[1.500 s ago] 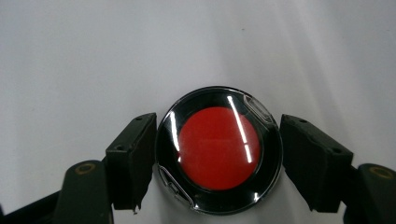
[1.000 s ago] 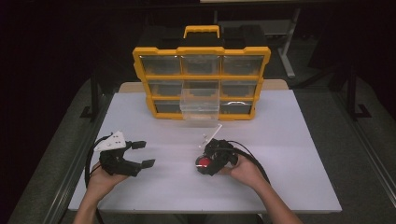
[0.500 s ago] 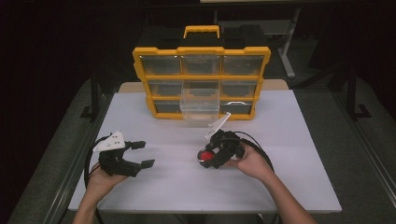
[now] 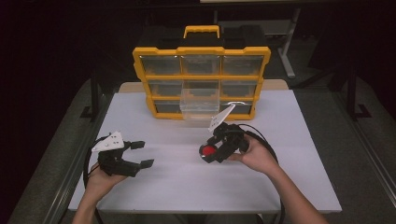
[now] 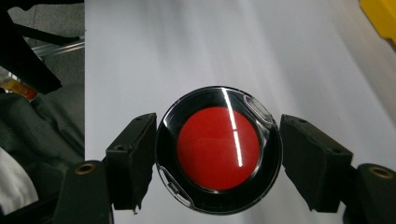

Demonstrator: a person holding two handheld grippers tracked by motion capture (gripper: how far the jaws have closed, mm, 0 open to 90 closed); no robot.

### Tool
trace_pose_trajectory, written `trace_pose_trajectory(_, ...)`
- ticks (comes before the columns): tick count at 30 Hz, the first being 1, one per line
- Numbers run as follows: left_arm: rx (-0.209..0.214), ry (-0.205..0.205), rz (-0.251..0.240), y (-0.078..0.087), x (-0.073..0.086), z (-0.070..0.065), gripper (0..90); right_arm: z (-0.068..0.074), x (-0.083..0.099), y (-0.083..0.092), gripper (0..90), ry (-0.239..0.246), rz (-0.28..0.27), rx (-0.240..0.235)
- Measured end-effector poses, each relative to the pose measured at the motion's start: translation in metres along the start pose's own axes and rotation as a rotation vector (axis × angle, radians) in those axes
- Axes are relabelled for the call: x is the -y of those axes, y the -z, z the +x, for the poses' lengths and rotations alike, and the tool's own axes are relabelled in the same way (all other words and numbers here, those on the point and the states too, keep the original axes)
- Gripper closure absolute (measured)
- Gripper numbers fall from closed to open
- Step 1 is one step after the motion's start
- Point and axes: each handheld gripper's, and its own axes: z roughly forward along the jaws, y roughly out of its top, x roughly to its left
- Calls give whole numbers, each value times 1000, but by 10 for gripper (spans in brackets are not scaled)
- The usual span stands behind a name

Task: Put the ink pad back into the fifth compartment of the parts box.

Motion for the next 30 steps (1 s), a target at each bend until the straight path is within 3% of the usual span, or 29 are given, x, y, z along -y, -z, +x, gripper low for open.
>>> trace_pose_trajectory(14, -4, -6, 2, 2, 0, 1, 220, -3, -19, 26, 287, 2, -26, 10)
trace_pose_trajectory(30, -6, -9, -3, 4, 0, 2, 217, -5, -49, 59, 288, 43, -74, 30)
